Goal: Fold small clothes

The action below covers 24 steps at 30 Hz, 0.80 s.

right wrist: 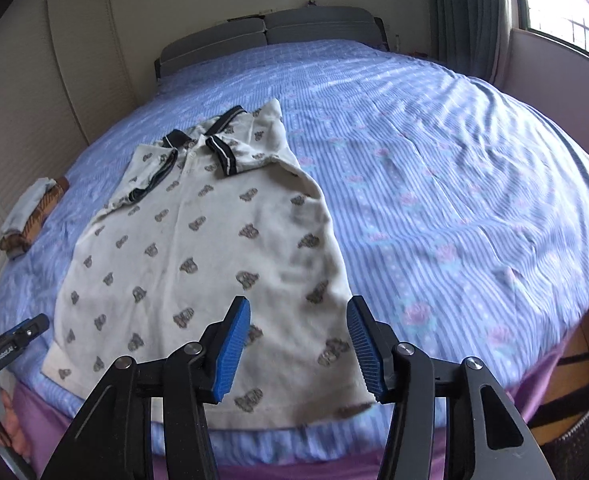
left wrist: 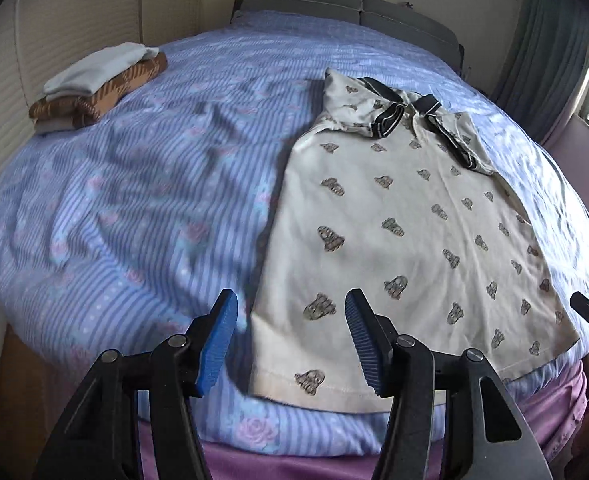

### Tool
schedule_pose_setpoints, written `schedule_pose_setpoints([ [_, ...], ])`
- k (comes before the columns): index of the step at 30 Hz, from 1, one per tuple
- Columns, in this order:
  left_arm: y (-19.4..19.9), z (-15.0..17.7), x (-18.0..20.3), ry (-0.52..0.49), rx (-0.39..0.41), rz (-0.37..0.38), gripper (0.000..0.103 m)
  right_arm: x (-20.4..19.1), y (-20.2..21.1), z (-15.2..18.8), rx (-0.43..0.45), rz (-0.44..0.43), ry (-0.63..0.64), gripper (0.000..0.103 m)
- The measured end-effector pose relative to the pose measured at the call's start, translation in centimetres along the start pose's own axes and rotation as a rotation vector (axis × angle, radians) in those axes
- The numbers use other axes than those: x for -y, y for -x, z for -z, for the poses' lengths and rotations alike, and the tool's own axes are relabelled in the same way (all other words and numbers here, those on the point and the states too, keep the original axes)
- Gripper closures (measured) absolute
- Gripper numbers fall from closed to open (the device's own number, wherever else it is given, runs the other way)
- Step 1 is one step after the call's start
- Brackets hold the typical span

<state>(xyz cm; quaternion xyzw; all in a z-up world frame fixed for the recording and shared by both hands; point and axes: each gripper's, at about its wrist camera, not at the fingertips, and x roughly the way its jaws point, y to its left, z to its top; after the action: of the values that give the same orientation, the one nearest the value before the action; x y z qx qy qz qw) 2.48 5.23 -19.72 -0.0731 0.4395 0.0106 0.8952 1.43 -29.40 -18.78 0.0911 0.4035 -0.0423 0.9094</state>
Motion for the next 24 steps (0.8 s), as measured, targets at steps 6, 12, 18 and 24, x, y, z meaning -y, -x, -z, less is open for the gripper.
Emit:
schedule_pose_setpoints([
  [6,-0.1,1.7,-0.5,0.008,-0.027,-0.010,0.048,1.2,-0.5,1.8,-0.039,0.027,-0.029,0.051],
  [12,-0.7,2.3,-0.8,0.025,-0.067,-0.021,0.048,1.9,-0.9,2.1,-0.066,0.065,-0.050,0.051],
  [18,-0.9,3.0,-0.7,0.033,-0.091,-0.025,0.050,2.1,-0.9,2.3,-0.068,0.077,-0.056,0.051],
  [24,-0.9,3.7,-1.2,0.070,-0.121,-0.025,0.061,2.1,-1.1,2.6,-0.082,0.052,-0.062,0.055],
])
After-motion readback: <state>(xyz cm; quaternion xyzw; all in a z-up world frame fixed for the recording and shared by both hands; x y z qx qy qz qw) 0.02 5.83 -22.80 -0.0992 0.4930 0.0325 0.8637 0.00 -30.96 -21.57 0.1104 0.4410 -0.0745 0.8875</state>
